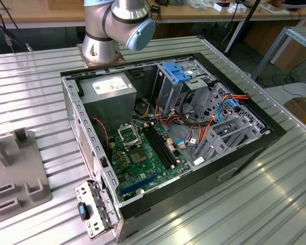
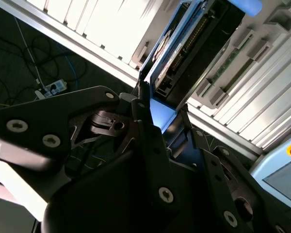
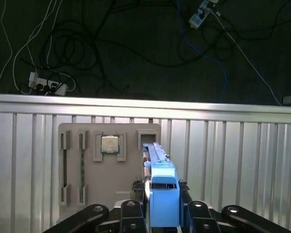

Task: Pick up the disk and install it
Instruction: 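Pick up the disk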

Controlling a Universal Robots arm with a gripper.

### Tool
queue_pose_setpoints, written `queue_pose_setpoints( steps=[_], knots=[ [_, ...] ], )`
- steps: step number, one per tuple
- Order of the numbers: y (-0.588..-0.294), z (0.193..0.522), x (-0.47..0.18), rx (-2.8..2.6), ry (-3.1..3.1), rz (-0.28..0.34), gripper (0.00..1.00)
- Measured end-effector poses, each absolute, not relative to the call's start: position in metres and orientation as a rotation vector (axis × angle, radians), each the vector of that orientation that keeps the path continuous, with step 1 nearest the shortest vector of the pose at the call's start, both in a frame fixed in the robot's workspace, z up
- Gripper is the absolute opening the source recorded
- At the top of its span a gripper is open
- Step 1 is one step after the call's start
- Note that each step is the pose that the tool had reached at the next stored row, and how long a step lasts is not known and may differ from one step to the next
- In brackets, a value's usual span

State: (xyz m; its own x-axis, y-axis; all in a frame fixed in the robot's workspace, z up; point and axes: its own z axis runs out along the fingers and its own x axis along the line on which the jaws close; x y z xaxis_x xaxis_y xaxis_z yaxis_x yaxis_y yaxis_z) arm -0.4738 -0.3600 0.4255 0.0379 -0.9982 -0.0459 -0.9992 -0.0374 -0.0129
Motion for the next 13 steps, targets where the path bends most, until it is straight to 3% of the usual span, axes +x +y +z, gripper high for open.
queue_pose_setpoints(
  steps=[13],
  knots=[
    [-0.360,0.437,-0.474,-2.233,2.151,0.038,0.36]
  ],
)
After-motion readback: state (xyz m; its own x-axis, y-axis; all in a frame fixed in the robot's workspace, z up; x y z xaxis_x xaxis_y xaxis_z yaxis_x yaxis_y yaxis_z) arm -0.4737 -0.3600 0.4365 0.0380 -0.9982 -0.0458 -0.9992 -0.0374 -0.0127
